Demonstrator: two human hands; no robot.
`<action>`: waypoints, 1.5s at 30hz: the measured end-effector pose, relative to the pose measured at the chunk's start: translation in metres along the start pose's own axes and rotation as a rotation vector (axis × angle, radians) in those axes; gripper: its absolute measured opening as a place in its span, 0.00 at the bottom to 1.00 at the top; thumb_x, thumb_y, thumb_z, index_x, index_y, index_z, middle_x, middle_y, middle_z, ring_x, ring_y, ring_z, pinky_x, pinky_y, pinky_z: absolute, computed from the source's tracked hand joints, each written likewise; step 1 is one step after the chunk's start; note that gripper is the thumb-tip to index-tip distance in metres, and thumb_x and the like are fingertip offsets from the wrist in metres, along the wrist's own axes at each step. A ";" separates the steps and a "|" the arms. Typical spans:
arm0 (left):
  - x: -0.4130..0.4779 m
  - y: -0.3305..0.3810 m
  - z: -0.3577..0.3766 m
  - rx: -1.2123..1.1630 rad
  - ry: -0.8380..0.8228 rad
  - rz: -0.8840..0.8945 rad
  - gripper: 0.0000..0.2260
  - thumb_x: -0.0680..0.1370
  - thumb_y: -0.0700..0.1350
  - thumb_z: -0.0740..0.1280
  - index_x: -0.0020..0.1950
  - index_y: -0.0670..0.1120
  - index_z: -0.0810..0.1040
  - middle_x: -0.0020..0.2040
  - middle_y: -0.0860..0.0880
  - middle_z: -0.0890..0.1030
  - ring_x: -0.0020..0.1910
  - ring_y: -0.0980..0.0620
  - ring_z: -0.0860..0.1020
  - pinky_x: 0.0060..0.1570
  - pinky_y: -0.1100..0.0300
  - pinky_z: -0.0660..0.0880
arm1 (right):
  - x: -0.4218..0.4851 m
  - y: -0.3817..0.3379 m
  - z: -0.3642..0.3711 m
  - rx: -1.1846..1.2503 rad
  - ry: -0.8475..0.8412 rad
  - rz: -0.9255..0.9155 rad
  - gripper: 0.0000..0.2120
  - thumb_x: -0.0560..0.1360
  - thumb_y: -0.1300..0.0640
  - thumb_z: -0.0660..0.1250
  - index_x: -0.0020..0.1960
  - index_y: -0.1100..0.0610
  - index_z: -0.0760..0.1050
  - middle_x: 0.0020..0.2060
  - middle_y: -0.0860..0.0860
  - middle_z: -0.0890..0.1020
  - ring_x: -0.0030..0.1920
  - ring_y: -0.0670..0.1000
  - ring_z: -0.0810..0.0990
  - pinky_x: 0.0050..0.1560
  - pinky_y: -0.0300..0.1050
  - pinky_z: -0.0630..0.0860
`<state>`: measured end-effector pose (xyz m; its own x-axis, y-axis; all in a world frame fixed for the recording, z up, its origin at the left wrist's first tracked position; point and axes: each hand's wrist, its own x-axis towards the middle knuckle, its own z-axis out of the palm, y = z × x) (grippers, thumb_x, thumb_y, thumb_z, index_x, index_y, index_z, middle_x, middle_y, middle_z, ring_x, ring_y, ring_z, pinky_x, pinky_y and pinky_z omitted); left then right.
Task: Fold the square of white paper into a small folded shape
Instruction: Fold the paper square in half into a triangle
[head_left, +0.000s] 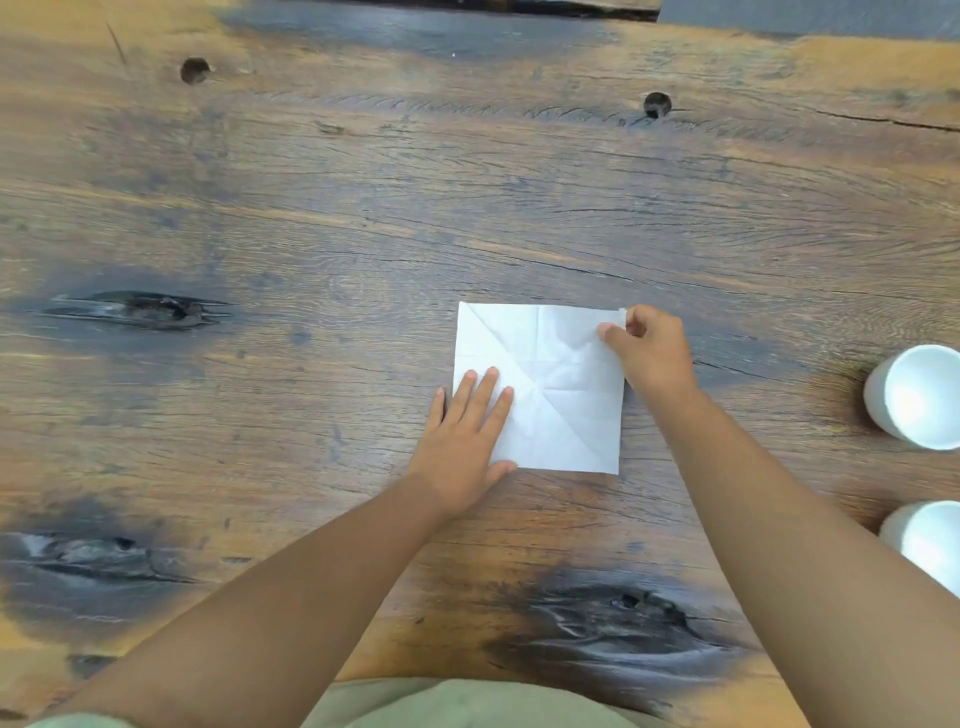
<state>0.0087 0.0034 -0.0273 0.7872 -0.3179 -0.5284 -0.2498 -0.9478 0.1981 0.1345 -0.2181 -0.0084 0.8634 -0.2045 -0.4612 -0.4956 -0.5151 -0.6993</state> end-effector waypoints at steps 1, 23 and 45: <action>-0.006 -0.002 0.002 -0.002 -0.005 0.003 0.38 0.81 0.63 0.56 0.81 0.49 0.39 0.81 0.46 0.35 0.79 0.43 0.35 0.77 0.39 0.45 | -0.008 -0.004 0.000 -0.025 0.003 -0.040 0.13 0.73 0.56 0.70 0.33 0.56 0.70 0.29 0.47 0.71 0.30 0.48 0.67 0.34 0.43 0.63; -0.103 -0.039 0.061 -0.025 -0.008 -0.077 0.40 0.79 0.64 0.58 0.80 0.52 0.37 0.79 0.53 0.33 0.80 0.45 0.37 0.76 0.36 0.43 | -0.142 0.003 0.095 -0.378 -0.297 -0.500 0.10 0.76 0.58 0.68 0.57 0.57 0.79 0.62 0.51 0.80 0.66 0.52 0.75 0.65 0.43 0.69; -0.093 -0.059 0.031 -0.040 0.097 0.087 0.31 0.77 0.66 0.59 0.74 0.48 0.69 0.74 0.48 0.68 0.72 0.44 0.65 0.72 0.41 0.60 | -0.156 0.029 0.095 -0.766 -0.357 -0.726 0.27 0.75 0.54 0.67 0.73 0.55 0.67 0.77 0.53 0.63 0.77 0.56 0.58 0.75 0.56 0.59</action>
<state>-0.0671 0.0884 -0.0161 0.8149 -0.3931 -0.4259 -0.2981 -0.9145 0.2736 -0.0230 -0.1217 -0.0088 0.7871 0.5414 -0.2958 0.4115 -0.8179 -0.4021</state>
